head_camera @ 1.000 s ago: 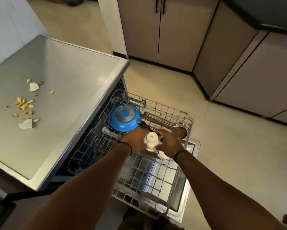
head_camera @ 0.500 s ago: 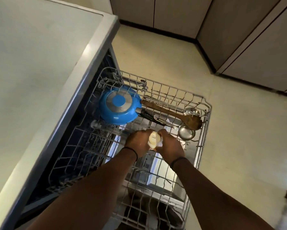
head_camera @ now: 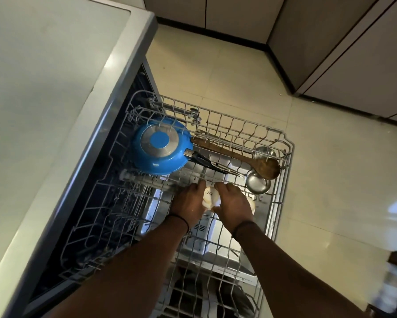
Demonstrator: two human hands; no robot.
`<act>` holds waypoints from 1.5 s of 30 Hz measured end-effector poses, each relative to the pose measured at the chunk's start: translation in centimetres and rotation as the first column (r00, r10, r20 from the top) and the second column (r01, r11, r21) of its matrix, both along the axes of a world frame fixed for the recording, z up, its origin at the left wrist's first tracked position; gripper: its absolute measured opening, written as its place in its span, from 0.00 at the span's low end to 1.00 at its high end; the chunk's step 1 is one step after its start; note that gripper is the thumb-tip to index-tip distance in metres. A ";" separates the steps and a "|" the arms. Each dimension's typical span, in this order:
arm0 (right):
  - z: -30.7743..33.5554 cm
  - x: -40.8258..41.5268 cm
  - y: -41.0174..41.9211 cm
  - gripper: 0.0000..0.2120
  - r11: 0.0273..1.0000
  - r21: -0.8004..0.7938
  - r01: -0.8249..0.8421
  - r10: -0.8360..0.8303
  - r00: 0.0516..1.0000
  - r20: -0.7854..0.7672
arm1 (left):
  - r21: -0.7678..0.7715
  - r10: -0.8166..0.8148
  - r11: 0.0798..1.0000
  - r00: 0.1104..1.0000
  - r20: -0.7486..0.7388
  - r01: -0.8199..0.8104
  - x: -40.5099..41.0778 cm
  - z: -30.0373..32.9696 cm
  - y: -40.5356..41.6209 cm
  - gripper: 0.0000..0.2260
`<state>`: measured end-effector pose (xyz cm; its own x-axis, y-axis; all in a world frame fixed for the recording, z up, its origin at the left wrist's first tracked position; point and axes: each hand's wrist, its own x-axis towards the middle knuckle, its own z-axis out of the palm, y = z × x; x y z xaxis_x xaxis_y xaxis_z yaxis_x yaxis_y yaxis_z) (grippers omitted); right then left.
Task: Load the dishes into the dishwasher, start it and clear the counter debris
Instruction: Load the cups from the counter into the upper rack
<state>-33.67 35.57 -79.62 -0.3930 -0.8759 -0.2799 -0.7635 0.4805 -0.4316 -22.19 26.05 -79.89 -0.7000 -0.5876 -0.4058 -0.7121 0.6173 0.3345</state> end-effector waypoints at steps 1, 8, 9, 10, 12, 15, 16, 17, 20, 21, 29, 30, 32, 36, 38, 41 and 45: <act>0.0 0.0 0.0 0.27 1.000 0.001 -0.001 0.001 1.000 0.009 | -0.001 0.004 1.000 1.000 -0.002 -0.004 0.0 0.0 0.1 0.27; 1.2 0.0 0.6 0.30 1.000 -0.007 -0.019 0.019 1.000 -0.015 | -0.004 0.038 0.999 0.999 0.005 -0.038 0.5 1.8 -0.4 0.23; 1.5 -0.1 0.6 0.30 1.000 0.005 -0.016 0.016 1.000 -0.012 | -0.016 0.035 0.999 0.999 0.016 -0.034 0.5 2.2 -0.4 0.23; 2.1 -0.2 0.7 0.30 1.000 0.012 -0.015 0.015 1.000 -0.009 | -0.030 0.034 0.999 0.999 0.032 -0.033 0.6 2.9 -0.4 0.23; 3.7 -0.3 0.8 0.30 1.000 0.012 -0.025 0.025 1.000 -0.010 | -0.050 0.031 0.998 0.997 0.076 -0.027 1.0 4.7 -0.4 0.26; 6.6 -0.5 0.2 0.31 0.999 -0.029 -0.033 0.033 0.999 0.003 | -0.067 0.064 0.996 0.993 0.095 -0.058 1.5 7.5 -0.6 0.29; 8.2 -0.4 -0.2 0.31 0.997 -0.054 -0.047 0.048 0.999 0.009 | -0.083 0.098 0.992 0.992 0.083 -0.091 1.9 9.1 -0.6 0.29; 9.4 -0.5 -0.5 0.32 0.996 -0.076 -0.056 0.058 0.998 0.028 | -0.094 0.125 0.989 0.990 0.073 -0.118 2.1 10.5 -0.5 0.29; 12.8 0.0 -2.0 0.30 0.983 -0.157 -0.096 0.111 0.990 0.088 | -0.162 0.217 0.964 0.976 0.019 -0.212 3.8 15.1 -0.2 0.27; 14.7 0.8 -2.9 0.29 0.973 -0.192 -0.127 0.147 0.985 0.094 | -0.186 0.262 0.948 0.965 -0.005 -0.259 5.2 17.2 -0.3 0.26; 27.4 13.3 -10.7 0.25 0.778 -0.458 -0.430 0.509 0.859 0.057 | -0.358 0.538 0.709 0.794 -0.282 -0.607 19.4 31.6 -2.2 0.23; 28.5 15.7 -11.3 0.25 0.747 -0.478 -0.463 0.549 0.835 0.049 | -0.366 0.578 0.660 0.755 -0.310 -0.656 21.9 32.8 -2.0 0.23; 30.7 22.0 -12.6 0.24 0.676 -0.504 -0.537 0.630 0.776 0.020 | -0.376 0.666 0.538 0.654 -0.359 -0.755 28.0 35.0 -1.4 0.22; 33.2 34.6 -14.3 0.22 0.542 -0.564 -0.623 0.758 0.652 0.008 | -0.410 0.788 0.296 0.464 -0.405 -0.862 40.3 38.1 0.1 0.18; 33.8 39.8 -14.6 0.21 0.516 -0.548 -0.659 0.805 0.592 0.046 | -0.465 0.808 0.218 0.426 -0.408 -0.858 45.3 39.0 0.7 0.16; 34.4 50.0 -14.2 0.23 0.434 -0.540 -0.721 0.869 0.493 0.040 | -0.515 0.868 0.114 0.338 -0.365 -0.850 54.4 39.0 2.5 0.16; 34.1 59.7 -12.9 0.24 0.420 -0.495 -0.761 0.898 0.429 0.102 | -0.536 0.950 0.034 0.194 -0.244 -0.844 63.3 37.6 4.7 0.19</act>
<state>26.03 22.69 -45.57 0.6343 -0.7580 0.1520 -0.4823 -0.5417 -0.6885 41.08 30.77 -42.26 0.5635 -0.8109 0.1579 -0.8261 -0.5520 0.1133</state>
